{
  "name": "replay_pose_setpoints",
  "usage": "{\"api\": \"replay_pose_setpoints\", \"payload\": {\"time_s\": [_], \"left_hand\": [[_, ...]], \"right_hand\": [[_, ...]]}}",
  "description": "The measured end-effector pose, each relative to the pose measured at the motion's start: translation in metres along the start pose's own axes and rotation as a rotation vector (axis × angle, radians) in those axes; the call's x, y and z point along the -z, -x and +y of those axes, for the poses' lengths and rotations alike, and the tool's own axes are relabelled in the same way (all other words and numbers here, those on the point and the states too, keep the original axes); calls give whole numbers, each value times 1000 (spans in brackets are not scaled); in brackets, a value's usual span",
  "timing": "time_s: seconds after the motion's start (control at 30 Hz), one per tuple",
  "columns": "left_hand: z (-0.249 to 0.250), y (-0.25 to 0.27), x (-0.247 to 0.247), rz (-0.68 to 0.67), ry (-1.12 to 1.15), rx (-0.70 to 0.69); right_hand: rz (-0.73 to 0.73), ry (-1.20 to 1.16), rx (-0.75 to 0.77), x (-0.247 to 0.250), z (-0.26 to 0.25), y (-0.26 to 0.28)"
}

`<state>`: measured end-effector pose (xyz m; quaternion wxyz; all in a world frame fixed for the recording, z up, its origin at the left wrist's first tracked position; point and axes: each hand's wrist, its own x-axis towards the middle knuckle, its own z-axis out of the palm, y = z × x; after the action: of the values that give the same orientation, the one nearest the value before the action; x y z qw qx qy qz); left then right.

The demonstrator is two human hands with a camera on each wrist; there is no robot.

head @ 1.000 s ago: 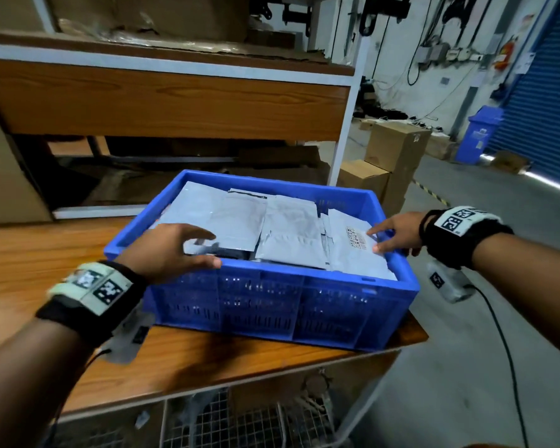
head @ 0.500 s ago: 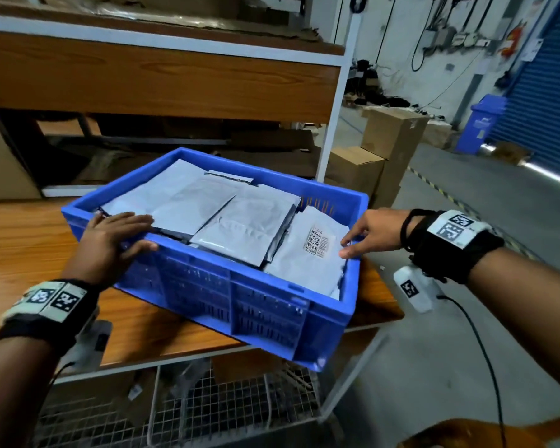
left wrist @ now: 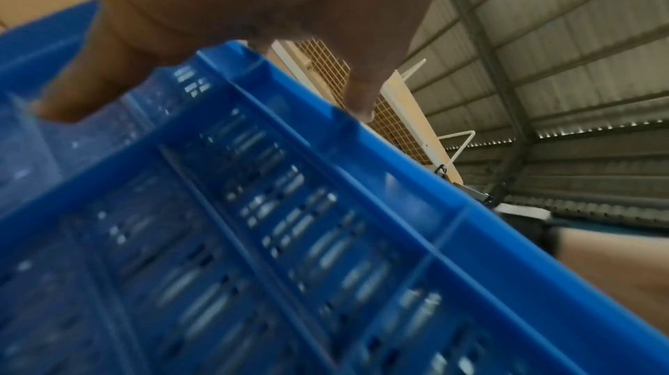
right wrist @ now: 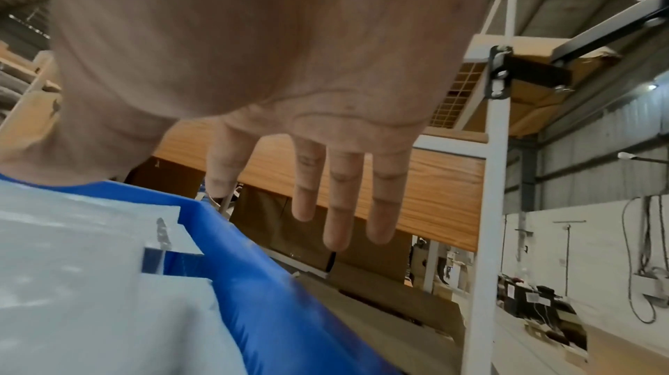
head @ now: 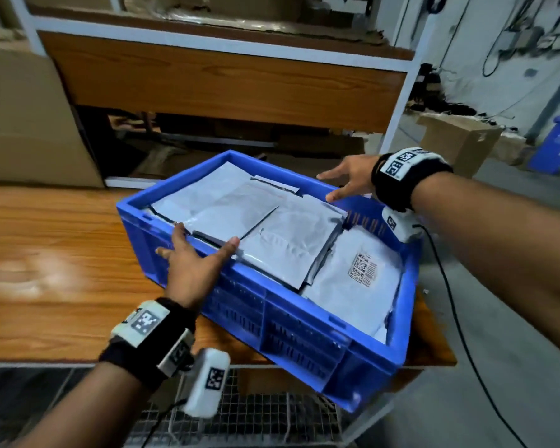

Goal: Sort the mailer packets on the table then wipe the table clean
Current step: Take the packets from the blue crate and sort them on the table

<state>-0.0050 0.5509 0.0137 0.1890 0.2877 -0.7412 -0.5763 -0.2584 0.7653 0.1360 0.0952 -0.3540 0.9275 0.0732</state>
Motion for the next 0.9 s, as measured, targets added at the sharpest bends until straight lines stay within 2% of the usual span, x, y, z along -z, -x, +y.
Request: {"api": "replay_pose_setpoints", "payload": {"time_s": [0.17,0.33,0.6,0.8,0.9], "left_hand": [[3,6,-22,-13,18,38],[-5,-2,-22,-20,24,24],[-7,-16,-20,7,48,-17],[-6,-25,-11,-9,77,-134],[-5,-14,-13,-66,-2,-196]], "right_hand": [[-52,114,0,-29,-5,-65],[-11,81,35,-50,1,-88],[-12,-17,-32,-45,3,-81],[-42,-46,-132,-53,7,-61],[-70,-53,-150,-56,4,-54]]}}
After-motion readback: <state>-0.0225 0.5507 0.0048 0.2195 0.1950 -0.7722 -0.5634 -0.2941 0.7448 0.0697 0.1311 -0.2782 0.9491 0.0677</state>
